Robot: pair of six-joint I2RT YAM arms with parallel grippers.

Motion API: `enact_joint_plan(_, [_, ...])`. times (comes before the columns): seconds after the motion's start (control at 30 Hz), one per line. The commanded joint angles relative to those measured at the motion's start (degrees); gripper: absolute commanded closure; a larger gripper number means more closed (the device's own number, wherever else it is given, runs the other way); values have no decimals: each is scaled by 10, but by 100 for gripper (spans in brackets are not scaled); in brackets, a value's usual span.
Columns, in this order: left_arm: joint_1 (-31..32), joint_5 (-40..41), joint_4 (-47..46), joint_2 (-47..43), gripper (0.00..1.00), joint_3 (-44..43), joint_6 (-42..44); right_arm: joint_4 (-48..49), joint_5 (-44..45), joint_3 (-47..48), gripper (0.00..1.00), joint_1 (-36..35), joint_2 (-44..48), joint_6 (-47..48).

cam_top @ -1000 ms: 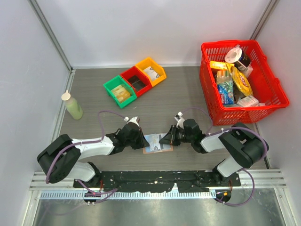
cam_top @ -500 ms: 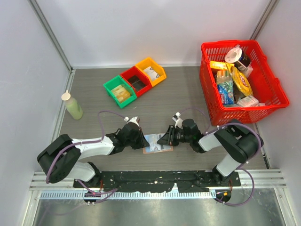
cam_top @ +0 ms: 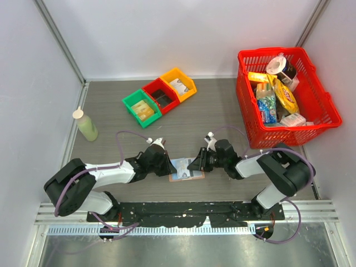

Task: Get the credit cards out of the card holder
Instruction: Remove the credit card from the card holder.

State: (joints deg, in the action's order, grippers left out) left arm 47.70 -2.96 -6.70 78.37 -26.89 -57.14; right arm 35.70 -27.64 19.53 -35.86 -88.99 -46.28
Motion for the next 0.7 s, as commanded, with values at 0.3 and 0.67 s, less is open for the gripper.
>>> enact_joint_plan(0.3, [-2,8,18,16,100,10,2,158,-56,-17,95,-1,-77,-57])
enact_joint_plan(0.67, [-3,3,11,3,100,11,-3,163,-94,-38,99,35,-72,-58])
